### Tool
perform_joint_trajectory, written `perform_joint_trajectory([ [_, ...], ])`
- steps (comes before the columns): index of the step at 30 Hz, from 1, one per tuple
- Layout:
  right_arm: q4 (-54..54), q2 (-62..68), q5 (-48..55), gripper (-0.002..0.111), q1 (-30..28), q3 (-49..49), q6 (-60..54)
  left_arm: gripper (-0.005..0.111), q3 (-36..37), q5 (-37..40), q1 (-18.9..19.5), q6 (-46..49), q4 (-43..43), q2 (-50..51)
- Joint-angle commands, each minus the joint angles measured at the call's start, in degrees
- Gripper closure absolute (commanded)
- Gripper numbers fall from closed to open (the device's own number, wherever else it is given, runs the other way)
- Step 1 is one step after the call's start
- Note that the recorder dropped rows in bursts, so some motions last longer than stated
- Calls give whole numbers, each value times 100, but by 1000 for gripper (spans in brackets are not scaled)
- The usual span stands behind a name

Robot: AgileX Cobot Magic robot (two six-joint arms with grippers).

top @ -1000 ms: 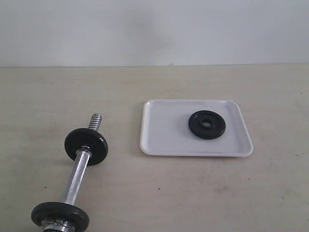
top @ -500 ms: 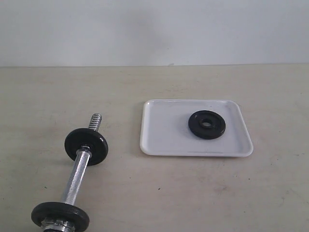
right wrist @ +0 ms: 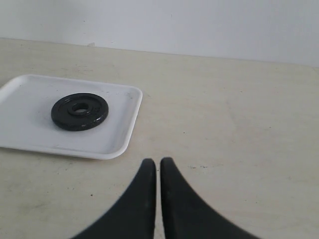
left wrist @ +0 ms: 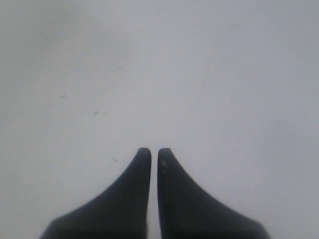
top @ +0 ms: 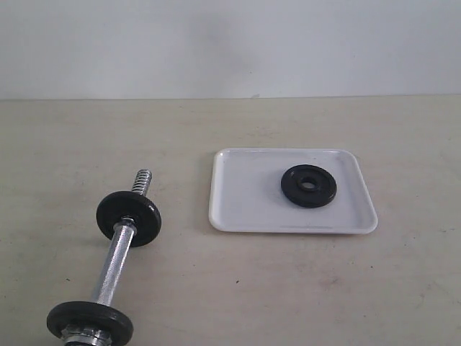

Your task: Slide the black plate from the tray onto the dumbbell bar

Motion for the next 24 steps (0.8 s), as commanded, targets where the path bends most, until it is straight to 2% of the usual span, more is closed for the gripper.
perform_joint_trajectory([
  [1,-21,-25,-34,107,-3,-1,-12,102,-719,-1002,18,-848,3023,-9],
  [3,-21,-25,-34,107,-3,-1,-12,102,-1181,-948,18,-1628,4300,-9],
  [7,-21,-25,-207,107,-3,-1,-11,102,-2175,-535,18,-4029,6586,-9],
  [11,-21,-25,-953,107,-3,-1,-11,102,-3161,-703,18,-6043,9035,216],
  [15,-21,-25,-2408,107,-3,-1,-11,102,-3843,-946,18,-6721,9035,716],
  [24,-5,-25,-6349,107,-3,-1,-11,102,-4905,-1473,18,-7248,9035,2426],
])
